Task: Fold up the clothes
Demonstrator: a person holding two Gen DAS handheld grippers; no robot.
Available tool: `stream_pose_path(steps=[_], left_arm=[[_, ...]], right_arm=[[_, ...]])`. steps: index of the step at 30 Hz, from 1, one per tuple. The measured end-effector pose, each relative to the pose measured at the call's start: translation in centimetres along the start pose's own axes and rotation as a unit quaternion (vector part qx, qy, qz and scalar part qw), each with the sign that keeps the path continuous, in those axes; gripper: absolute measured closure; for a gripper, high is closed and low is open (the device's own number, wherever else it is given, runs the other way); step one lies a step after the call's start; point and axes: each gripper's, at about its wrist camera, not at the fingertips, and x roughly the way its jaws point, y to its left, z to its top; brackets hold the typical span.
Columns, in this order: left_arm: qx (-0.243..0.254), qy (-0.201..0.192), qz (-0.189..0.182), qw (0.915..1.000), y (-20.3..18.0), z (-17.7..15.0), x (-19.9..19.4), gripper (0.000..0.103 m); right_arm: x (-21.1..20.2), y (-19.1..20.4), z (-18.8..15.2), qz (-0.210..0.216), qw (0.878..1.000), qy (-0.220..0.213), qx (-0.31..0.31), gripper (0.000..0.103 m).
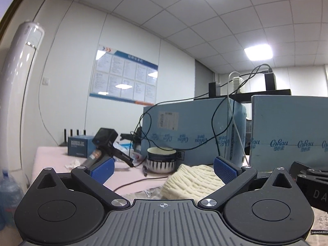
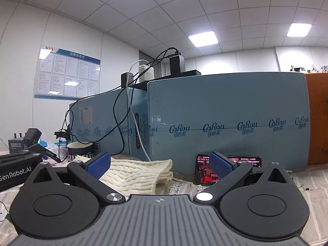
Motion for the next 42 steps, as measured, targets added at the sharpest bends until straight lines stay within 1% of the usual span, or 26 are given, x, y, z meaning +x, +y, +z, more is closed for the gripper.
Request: stream_pose_path(steps=[6, 12, 42], left_arm=[[-0.014, 0.009, 0.002, 0.9999, 0.45, -0.09, 0.16, 0.000], [-0.012, 0.016, -0.002, 0.9998, 0.40, -0.10, 0.35, 0.000], [-0.017, 0.015, -0.002, 0.9997, 0.39, -0.07, 0.47, 0.000]], right_arm=[[0.04, 0.00, -0.06, 0.001, 1.000, 0.004, -0.002, 0.000], [0.07, 0.00, -0.04, 0.003, 1.000, 0.006, -0.001, 0.000], [0.46, 0.14, -0.05, 0.009, 1.000, 0.012, -0.002, 0.000]])
